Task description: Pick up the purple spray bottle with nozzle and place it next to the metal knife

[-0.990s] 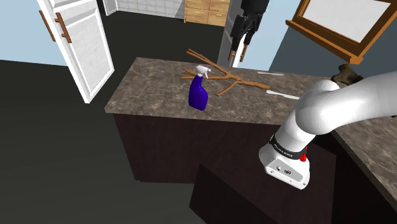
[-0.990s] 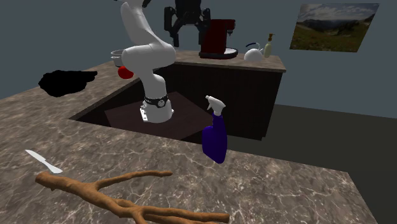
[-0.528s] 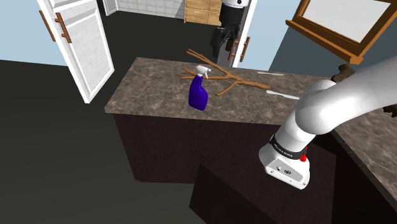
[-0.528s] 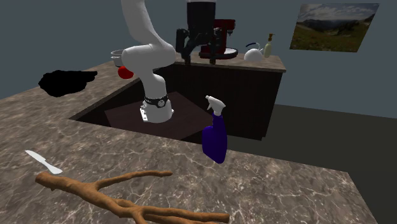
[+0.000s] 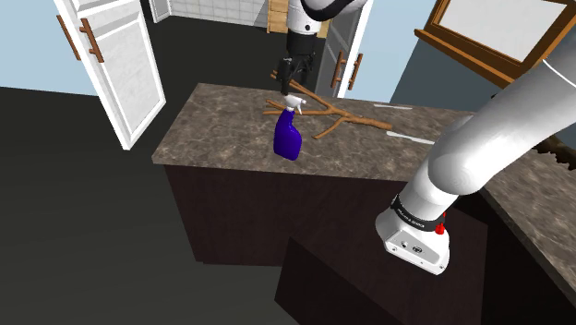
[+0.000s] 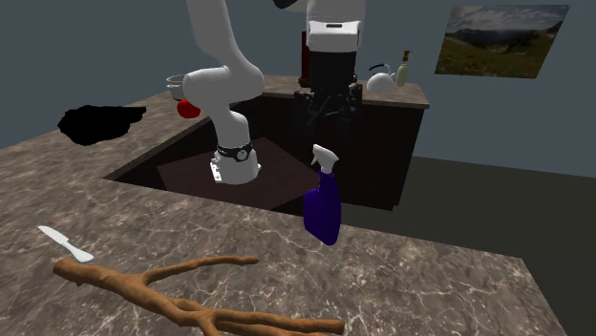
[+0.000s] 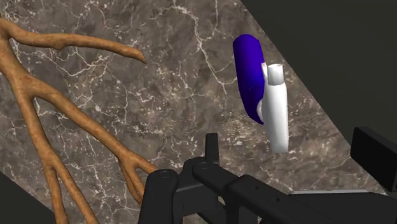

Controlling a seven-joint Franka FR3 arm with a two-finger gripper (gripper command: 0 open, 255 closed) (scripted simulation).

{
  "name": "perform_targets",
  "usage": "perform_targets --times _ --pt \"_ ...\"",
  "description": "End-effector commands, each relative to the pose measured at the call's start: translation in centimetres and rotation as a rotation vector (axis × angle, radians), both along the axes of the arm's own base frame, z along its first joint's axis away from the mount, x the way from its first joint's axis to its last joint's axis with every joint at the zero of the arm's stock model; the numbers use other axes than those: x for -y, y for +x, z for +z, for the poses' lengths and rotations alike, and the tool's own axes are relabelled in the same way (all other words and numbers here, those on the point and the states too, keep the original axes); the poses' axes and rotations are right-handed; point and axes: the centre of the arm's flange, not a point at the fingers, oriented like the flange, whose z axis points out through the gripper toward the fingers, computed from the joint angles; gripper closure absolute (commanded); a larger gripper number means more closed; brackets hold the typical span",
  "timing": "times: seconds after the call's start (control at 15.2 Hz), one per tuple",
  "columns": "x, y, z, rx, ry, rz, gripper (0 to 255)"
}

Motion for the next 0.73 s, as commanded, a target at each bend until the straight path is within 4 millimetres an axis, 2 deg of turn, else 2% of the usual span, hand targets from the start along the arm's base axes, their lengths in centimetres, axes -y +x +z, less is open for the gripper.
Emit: perform_targets --times 0.0,0.4,0.66 --pt "-0.5 1.1 -1.4 -0.001 0.000 0.004 0" --pt "-0.4 1.2 -4.5 -0.001 0.000 0.004 0" --pt "-0.4 1.2 -4.8 -0.001 0.000 0.004 0"
